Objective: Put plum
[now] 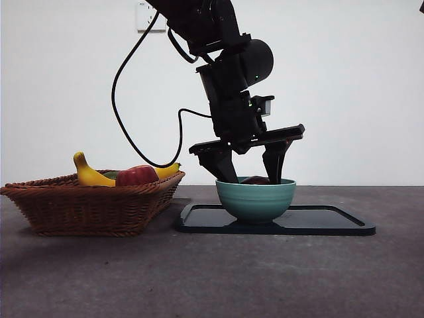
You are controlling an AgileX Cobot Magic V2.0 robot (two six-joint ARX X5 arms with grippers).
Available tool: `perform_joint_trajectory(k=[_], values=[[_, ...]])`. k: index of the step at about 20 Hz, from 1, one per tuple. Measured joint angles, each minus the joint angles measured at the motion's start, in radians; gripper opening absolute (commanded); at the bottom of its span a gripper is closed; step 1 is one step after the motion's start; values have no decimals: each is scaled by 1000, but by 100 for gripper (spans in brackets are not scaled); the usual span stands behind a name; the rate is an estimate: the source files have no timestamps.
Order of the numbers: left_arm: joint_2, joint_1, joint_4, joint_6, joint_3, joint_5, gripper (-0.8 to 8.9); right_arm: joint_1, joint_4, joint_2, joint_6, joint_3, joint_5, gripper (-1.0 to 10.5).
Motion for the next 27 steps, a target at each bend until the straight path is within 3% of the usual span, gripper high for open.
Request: perform_joint_trajectory(k=[7, 19, 23, 27], values=[[1, -12, -85, 21, 62, 0, 297, 0, 0, 0, 0, 0, 1, 272], [1, 1, -568, 78, 752, -4, 275, 0, -1, -69, 0, 0, 5, 272], [0, 13, -594, 77, 922, -5, 275, 0, -6, -86, 1, 0, 16, 272], [-36, 13, -596, 77, 968, -6, 275, 0, -23, -86, 1, 0, 17, 272]])
